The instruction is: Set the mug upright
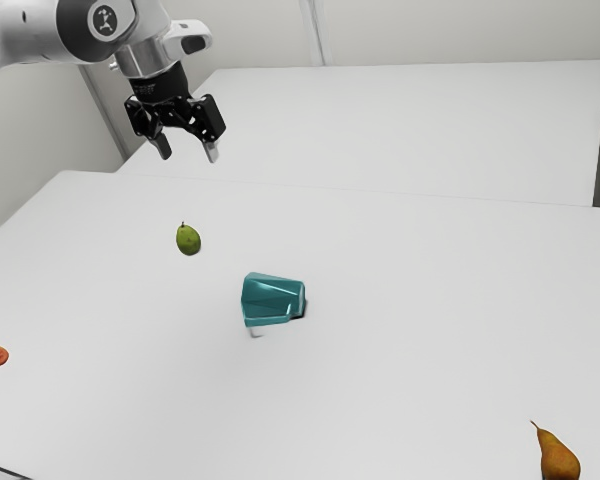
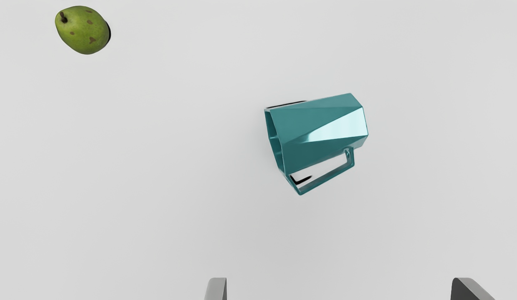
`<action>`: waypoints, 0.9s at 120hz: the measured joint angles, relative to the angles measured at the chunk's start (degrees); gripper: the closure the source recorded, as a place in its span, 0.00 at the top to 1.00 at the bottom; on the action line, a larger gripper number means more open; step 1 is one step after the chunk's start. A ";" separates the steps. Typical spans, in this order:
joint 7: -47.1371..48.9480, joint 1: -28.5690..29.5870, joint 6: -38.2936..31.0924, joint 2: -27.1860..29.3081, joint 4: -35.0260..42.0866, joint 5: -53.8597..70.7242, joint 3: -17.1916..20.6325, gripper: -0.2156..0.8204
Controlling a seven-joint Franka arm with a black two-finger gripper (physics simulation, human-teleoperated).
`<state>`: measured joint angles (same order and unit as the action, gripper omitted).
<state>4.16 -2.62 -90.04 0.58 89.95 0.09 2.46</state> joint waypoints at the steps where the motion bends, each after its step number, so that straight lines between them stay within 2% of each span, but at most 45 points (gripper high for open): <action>1: 0.00 0.00 0.00 -0.01 0.00 0.00 0.00 0.77; 36: 0.01 -0.45 -0.12 -0.06 0.83 -0.08 -0.50 0.77; 54: -0.16 -1.40 -1.57 0.16 3.65 -1.55 -1.64 0.77; 77: -2.83 -3.95 -7.81 1.11 12.20 -9.19 -6.08 0.77; 108: -7.83 2.14 -17.13 2.00 21.03 -18.44 -7.42 0.77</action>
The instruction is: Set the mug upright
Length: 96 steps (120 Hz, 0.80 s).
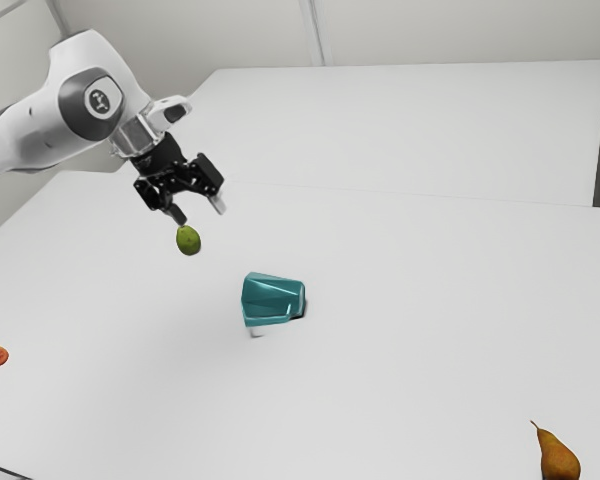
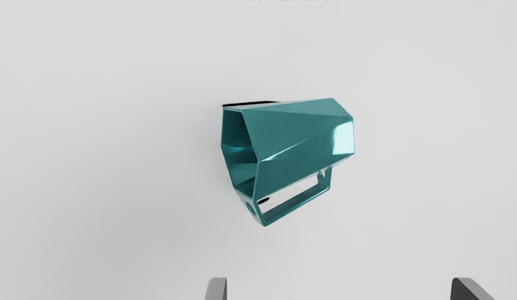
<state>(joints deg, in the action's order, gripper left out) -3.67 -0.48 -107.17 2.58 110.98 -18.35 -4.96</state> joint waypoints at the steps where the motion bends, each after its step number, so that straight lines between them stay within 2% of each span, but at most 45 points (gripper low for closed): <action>1: -0.19 0.19 -0.31 0.06 0.41 -0.37 -0.02 0.77; 39: -9.78 1.43 -11.40 0.37 12.44 -18.67 -0.28 0.77; 96: -27.13 3.83 -18.85 -2.63 19.83 -42.20 -0.49 0.77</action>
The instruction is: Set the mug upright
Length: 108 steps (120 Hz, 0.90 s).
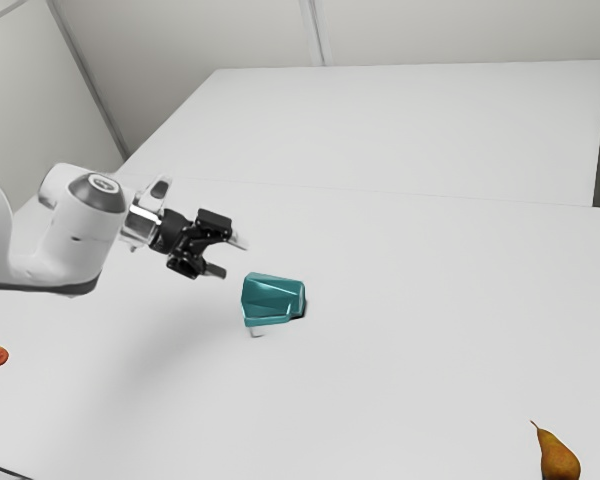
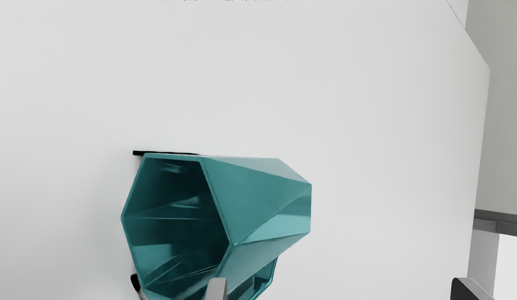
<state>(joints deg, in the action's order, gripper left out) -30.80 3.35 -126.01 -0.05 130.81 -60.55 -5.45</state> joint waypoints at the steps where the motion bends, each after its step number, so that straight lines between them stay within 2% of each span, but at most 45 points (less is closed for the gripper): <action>1: -0.29 0.02 -0.07 -0.14 0.06 -0.34 0.00 0.77; 32: -7.99 -0.44 -1.20 -3.83 0.40 -7.29 0.04 0.77; 79: -12.71 -0.86 -0.92 -7.63 0.09 -11.79 0.08 0.77; 108: -17.80 -1.03 0.10 -9.04 0.30 -19.62 0.09 0.77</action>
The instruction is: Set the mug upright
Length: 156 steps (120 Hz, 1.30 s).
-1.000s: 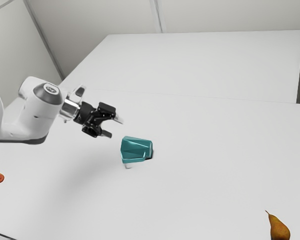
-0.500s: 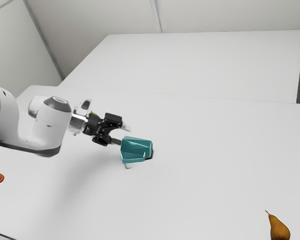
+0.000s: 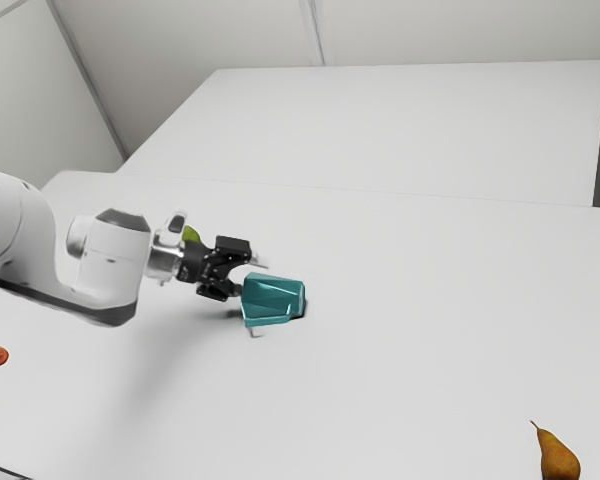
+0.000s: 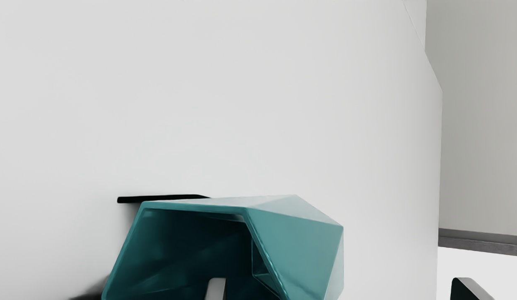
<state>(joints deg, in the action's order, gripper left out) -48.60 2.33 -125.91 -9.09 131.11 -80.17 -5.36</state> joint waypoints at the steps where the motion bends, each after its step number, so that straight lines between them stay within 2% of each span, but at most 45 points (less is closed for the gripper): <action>1: -0.21 -0.01 0.10 -0.05 0.01 -0.26 0.00 0.77; 46: -8.47 -0.47 3.33 -2.46 0.30 -7.63 0.09 0.76; 52: -9.29 -0.49 3.68 -2.49 0.30 -8.06 0.10 0.69; 77: -12.13 -0.57 4.41 -2.39 0.22 -9.01 0.09 0.31; 92: -13.43 -0.60 4.62 -2.27 0.22 -9.14 0.09 0.16; 109: -14.63 -0.66 4.68 -2.09 0.20 -9.15 0.09 0.09; 156: -16.37 -2.02 4.02 3.32 0.17 -7.69 0.10 0.05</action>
<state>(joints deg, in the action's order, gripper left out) -64.97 0.31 -121.90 -5.77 131.28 -87.86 -5.26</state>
